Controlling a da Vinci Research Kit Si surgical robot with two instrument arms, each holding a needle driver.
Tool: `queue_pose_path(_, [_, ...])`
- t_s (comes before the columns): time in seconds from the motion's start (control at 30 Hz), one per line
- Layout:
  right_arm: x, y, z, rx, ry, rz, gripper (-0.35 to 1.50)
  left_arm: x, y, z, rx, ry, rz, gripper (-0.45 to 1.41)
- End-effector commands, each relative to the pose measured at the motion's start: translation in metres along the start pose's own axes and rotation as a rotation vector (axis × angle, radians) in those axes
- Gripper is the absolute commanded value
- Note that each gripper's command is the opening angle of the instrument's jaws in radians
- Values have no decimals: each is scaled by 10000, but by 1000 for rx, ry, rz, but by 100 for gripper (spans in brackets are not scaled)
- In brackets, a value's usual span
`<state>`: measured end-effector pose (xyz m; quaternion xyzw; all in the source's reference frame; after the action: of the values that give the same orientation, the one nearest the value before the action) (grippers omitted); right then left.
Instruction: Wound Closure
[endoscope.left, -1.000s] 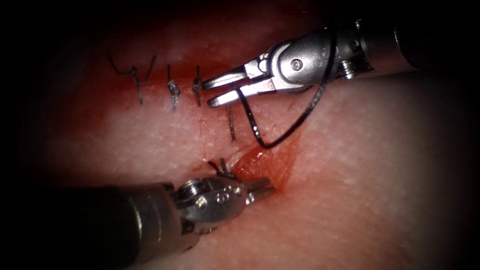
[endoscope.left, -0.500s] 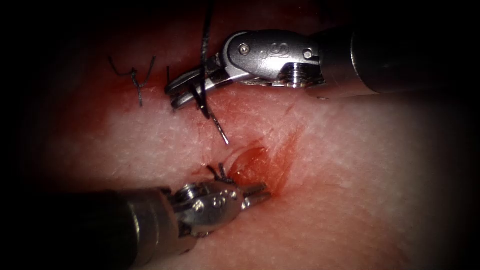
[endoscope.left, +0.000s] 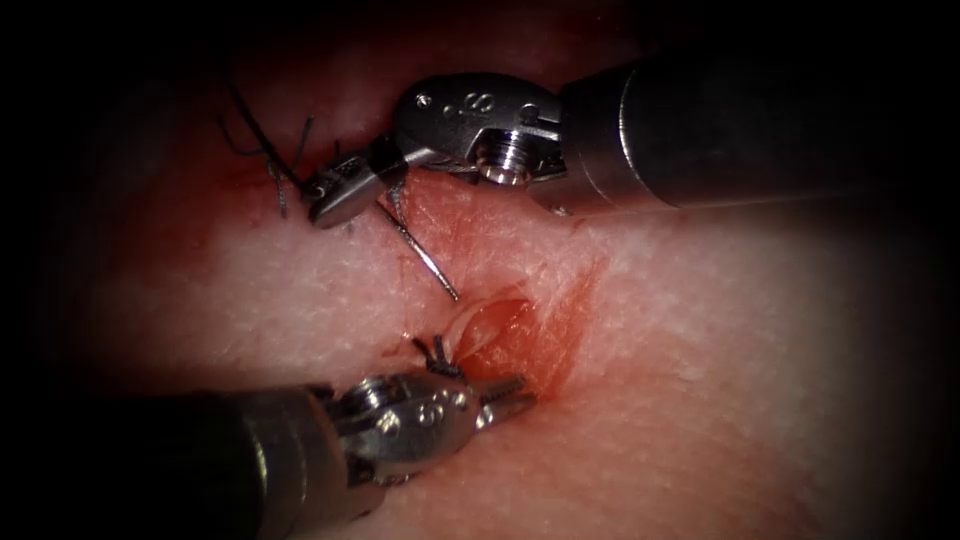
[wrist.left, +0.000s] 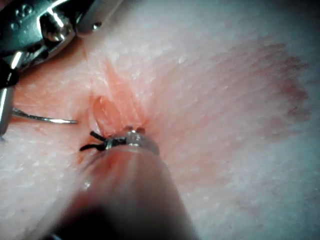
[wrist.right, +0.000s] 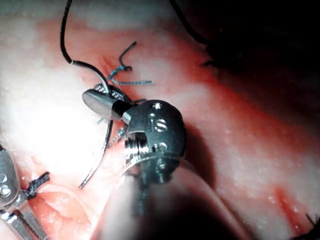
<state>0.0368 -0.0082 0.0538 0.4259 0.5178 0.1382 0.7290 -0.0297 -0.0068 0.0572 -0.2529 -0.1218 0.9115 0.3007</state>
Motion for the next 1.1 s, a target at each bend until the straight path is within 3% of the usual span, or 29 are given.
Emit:
queue_pose_path(0.03, [-3,0,8,5,-6,20,-35,-2,5,8,-2,0,0,9])
queue_pose_path(0.47, [-18,-21,7,107,-37,183,-35,-17,3,-5,-7,-4,21,7])
queue_pose_path(0.7, [-29,-25,14,183,-32,285,-35,-27,19,-18,-5,-21,53,5])
queue_pose_path(0.9, [-45,-34,22,276,-29,404,-35,-22,25,-28,-12,-30,82,4])
queue_pose_path(1.1, [-63,-49,18,298,-45,488,-35,-18,24,-26,-11,-31,90,4])
